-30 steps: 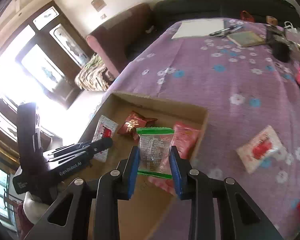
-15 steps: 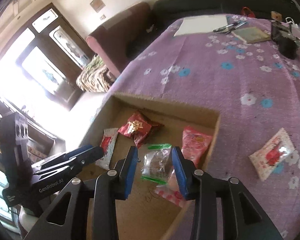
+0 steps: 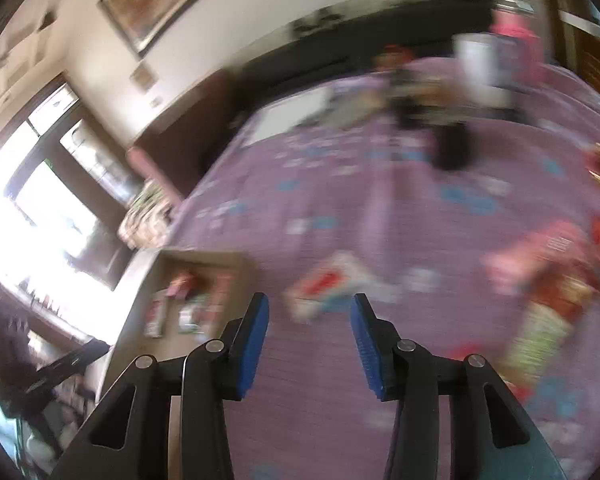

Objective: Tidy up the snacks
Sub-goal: 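Return to the pile and grasp a red cartoon snack bag with the right tool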

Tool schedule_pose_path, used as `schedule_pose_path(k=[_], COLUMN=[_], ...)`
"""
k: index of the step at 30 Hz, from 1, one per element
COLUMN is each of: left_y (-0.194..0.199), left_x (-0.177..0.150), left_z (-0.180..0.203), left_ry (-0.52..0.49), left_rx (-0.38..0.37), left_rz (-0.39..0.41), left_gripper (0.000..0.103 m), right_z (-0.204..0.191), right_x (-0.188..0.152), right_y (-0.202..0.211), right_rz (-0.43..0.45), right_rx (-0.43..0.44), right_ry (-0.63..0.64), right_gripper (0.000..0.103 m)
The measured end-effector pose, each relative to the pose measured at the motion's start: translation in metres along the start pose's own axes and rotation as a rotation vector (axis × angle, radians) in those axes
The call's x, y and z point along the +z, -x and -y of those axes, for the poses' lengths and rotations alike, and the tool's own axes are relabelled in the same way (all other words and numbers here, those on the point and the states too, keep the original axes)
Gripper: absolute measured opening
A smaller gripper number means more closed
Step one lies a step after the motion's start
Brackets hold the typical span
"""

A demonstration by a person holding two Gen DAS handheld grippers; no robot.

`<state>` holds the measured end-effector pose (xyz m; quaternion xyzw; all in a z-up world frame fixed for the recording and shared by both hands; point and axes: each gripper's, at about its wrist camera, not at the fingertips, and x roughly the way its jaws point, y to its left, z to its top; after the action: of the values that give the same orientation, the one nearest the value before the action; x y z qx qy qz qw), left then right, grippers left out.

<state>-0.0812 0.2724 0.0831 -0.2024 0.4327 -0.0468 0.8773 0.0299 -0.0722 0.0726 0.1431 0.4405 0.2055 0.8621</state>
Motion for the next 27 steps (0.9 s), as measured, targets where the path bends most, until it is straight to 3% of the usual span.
schedule_pose_path(k=[6,11,18,22,24,27], left_y=[-0.009,-0.024,-0.034,-0.036,-0.038,-0.041], left_x=[-0.023,-0.036,-0.046,-0.046,-0.044,-0.036], left_z=[0.044,0.070,0.090,0.097,0.101,0.114], left_ry=[-0.106,-0.161,-0.191,-0.217,-0.231,-0.278], left_rx=[-0.022,-0.024,-0.019,-0.006,-0.003,0.013], left_rz=[-0.043,-0.079,-0.116,-0.111,-0.106,-0.080], left_gripper=[0.061,0.061,0.061,0.061,0.061,0.061], right_z=[0.081,0.110,0.100,0.076,0.066,0.051], right_x=[-0.024,-0.043,-0.053,-0.044,-0.039,-0.040], right_y=[0.045,0.059,0.045,0.029,0.017,-0.004], right_rz=[0.038,0.024,0.010,0.011,-0.010,-0.046], right_rx=[-0.079,-0.103,-0.068,-0.055,-0.060,-0.100], right_ry=[-0.118,-0.136,-0.085,0.031,0.098,0.211], right_gripper=[0.046,0.046,0.046,0.046,0.054,0.055])
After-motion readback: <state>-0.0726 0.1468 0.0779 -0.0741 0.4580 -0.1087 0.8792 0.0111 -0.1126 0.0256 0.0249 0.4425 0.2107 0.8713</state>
